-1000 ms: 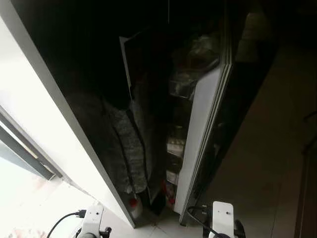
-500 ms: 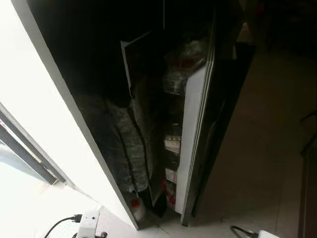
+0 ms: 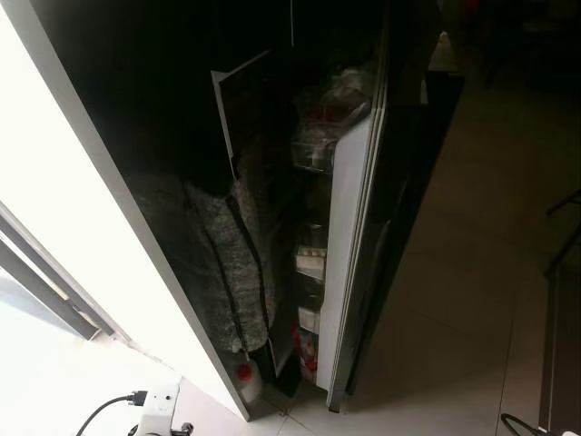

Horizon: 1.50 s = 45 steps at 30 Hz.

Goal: Restocking fridge

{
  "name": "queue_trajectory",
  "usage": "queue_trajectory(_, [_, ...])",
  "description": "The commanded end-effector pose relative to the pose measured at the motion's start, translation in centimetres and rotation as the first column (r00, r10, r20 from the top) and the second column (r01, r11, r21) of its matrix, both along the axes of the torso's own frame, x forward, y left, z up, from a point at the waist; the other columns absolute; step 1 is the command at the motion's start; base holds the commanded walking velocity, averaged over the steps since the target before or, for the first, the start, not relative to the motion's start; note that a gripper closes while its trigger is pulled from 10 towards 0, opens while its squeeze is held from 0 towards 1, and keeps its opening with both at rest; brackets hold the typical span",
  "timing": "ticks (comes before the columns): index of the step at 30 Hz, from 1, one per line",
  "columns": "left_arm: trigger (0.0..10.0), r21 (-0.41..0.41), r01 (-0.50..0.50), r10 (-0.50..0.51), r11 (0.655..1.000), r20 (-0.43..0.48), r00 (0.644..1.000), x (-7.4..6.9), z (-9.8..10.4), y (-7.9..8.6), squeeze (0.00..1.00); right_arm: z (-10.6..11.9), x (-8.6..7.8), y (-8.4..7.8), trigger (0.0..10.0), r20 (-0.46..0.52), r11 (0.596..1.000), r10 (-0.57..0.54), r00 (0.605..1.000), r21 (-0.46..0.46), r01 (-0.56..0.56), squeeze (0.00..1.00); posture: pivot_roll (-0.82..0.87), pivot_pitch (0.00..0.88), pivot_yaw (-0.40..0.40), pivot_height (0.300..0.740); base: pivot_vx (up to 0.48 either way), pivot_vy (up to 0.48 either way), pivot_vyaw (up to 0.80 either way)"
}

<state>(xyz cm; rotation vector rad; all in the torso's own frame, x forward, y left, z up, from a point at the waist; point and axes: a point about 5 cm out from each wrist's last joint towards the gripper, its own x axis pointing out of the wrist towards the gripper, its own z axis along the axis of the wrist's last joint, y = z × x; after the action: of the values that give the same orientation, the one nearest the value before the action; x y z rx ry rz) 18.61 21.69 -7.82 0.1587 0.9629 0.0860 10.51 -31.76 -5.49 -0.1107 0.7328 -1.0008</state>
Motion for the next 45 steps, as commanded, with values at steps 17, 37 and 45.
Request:
queue_trajectory(17, [10.0, 0.021, 0.015, -0.015, 1.000, -0.033, 0.999, -0.8, -0.3, 0.5, 0.00, 6.9, 2.8, -7.7, 10.0, 0.231, 0.946, 0.310, 0.922, -0.176, -0.274, 0.00, -0.26, 0.012, 0.068, 0.740, 0.000, 0.000, 0.00])
queue_trajectory(37, [10.0, 0.005, 0.026, -0.026, 1.000, -0.028, 0.999, -0.7, -0.3, 0.4, 0.00, 16.8, 14.3, -4.9, 10.0, 0.497, 0.532, 0.793, 0.352, -0.284, -0.798, 0.00, -0.27, 0.000, 0.068, 0.740, 0.000, 0.000, 0.00])
queue_trajectory(45, [10.0, -0.004, 0.023, -0.023, 1.000, -0.020, 1.000, -0.7, -0.3, 0.4, 0.00, 18.9, 17.5, -1.7, 10.0, 0.500, 0.287, 0.858, 0.116, -0.281, -0.916, 0.00, -0.26, 0.000, 0.067, 0.740, 0.000, 0.000, 0.00])
